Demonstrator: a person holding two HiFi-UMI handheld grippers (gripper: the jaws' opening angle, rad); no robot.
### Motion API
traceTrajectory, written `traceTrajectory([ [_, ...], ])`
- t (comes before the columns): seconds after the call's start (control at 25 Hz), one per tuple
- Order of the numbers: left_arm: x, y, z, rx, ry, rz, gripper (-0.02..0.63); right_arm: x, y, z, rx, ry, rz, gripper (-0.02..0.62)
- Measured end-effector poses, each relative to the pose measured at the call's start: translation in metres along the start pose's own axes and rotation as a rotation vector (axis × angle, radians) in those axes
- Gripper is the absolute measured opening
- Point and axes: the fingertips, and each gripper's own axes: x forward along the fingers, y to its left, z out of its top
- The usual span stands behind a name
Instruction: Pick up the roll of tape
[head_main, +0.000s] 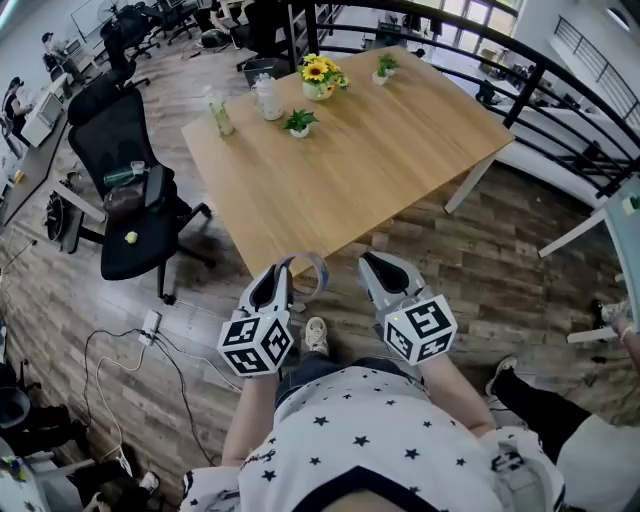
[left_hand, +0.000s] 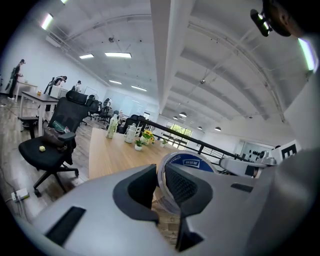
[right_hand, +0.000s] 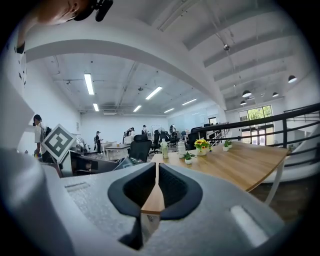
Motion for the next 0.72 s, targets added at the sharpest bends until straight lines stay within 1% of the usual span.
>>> traceTrajectory([
  [0.24, -0.026, -0.011, -0.011, -0.001, -0.016, -0.006, 0.055, -0.023, 0.014, -0.01, -0.008, -0.001, -0.003, 0.008],
  [0.72, -0.072, -0.03, -0.03, -0.006, -0.031, -0.014, 0.055, -0.059, 0.04, -0.028, -0.015, 0.008, -0.002, 0.008],
])
